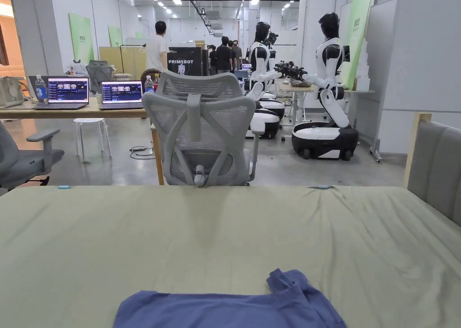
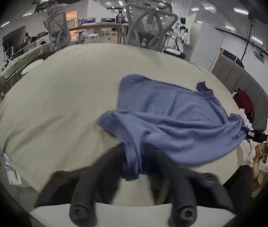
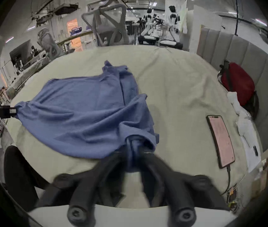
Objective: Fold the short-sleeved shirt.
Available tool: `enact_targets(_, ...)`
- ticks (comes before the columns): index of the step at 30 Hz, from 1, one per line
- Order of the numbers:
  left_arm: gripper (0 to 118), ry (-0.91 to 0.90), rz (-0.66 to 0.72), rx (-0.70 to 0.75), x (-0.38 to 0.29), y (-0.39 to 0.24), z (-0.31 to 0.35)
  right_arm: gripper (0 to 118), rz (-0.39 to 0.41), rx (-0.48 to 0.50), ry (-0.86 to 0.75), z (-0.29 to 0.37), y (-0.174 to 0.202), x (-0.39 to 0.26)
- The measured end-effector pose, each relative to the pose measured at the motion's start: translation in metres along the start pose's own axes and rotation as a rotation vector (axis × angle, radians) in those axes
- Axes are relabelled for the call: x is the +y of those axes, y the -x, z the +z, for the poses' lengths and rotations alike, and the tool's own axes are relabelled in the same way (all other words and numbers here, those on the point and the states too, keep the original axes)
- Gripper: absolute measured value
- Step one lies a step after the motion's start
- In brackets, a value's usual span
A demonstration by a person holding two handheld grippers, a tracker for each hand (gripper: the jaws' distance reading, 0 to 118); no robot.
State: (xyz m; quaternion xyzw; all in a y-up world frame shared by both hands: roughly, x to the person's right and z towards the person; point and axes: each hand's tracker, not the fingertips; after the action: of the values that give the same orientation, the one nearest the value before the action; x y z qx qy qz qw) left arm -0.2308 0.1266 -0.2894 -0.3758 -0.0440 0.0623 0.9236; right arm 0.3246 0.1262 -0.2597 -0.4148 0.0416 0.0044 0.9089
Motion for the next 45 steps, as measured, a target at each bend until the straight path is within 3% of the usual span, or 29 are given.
enact_targets(1, 100, -0.02, -0.029, 0.013, 0.004, -0.002, 0.007, 101, -0.004, -0.001, -0.042, 0.009, 0.003, 0.005)
enact_targets(2, 113, -0.046, -0.061, 0.016, 0.009, -0.007, 0.015, 118, -0.006, 0.022, -0.077, 0.017, 0.007, 0.012)
enact_targets(6, 117, -0.216, -0.203, 0.067, 0.034, -0.044, 0.036, 111, -0.017, 0.08, -0.258, 0.046, 0.038, 0.046)
enact_targets(9, 114, -0.274, -0.241, 0.053, 0.051, -0.073, 0.035, 115, 0.027, 0.072, -0.372, 0.046, 0.076, 0.068)
enact_targets(10, 103, -0.312, -0.243, 0.049, 0.054, -0.081, 0.034, 111, 0.045, 0.042, -0.393, 0.043, 0.087, 0.071)
enact_targets(11, 85, -0.354, -0.25, 0.039, 0.056, -0.087, 0.033, 100, 0.095, 0.074, -0.417, 0.024, 0.092, 0.072)
enact_targets(12, 58, -0.357, -0.259, 0.05, 0.058, -0.093, 0.03, 77, 0.108, 0.066, -0.44, 0.017, 0.099, 0.072)
enact_targets(13, 14, -0.354, -0.27, 0.064, 0.059, -0.098, 0.024, 27, 0.116, 0.053, -0.44, 0.01, 0.106, 0.074)
enact_targets(14, 0, -0.354, -0.278, 0.07, 0.059, -0.1, 0.019, 0, 0.12, 0.039, -0.438, 0.003, 0.11, 0.075)
enact_targets(18, 0, -0.28, -0.23, 0.029, 0.071, -0.084, -0.005, 0, 0.114, 0.071, -0.412, -0.016, 0.111, 0.078)
enact_targets(27, 0, -0.036, -0.102, 0.083, 0.13, -0.01, -0.122, 0, 0.11, 0.012, -0.344, -0.059, 0.086, 0.102)
enact_targets(28, 10, -0.021, -0.103, 0.082, 0.136, -0.006, -0.137, 0, 0.11, 0.008, -0.335, -0.066, 0.081, 0.106)
enact_targets(29, 40, -0.015, -0.106, 0.085, 0.142, -0.004, -0.149, 0, 0.108, 0.003, -0.328, -0.071, 0.077, 0.109)
enact_targets(31, 118, -0.003, -0.116, 0.107, 0.151, -0.002, -0.178, 0, 0.084, -0.002, -0.3, -0.091, 0.058, 0.122)
enact_targets(32, 114, 0.015, -0.125, 0.117, 0.154, -0.002, -0.191, 0, 0.075, -0.007, -0.294, -0.098, 0.051, 0.127)
enact_targets(33, 102, 0.025, -0.136, 0.127, 0.157, -0.002, -0.205, 0, 0.066, -0.016, -0.28, -0.104, 0.043, 0.134)
enact_targets(38, 90, 0.108, -0.178, 0.165, 0.164, -0.005, -0.262, 0, 0.042, -0.061, -0.175, -0.137, 0.017, 0.158)
enact_targets(39, 85, 0.134, -0.199, 0.157, 0.163, -0.007, -0.271, 0, 0.033, -0.075, -0.145, -0.148, 0.009, 0.163)
enact_targets(40, 70, 0.176, -0.222, 0.116, 0.16, -0.01, -0.278, 0, 0.031, -0.073, -0.129, -0.159, 0.005, 0.168)
enact_targets(42, 65, 0.164, -0.233, 0.127, 0.165, -0.009, -0.281, 1, 0.029, -0.072, -0.104, -0.179, -0.001, 0.174)
enact_targets(43, 47, 0.178, -0.255, 0.089, 0.17, -0.009, -0.276, 15, 0.024, -0.063, -0.081, -0.187, -0.001, 0.178)
enact_targets(44, 18, 0.175, -0.266, 0.046, 0.174, -0.009, -0.269, 41, 0.019, -0.06, -0.045, -0.197, -0.002, 0.18)
enact_targets(45, 2, 0.148, -0.261, 0.028, 0.174, -0.012, -0.254, 77, 0.016, -0.069, -0.006, -0.21, -0.003, 0.182)
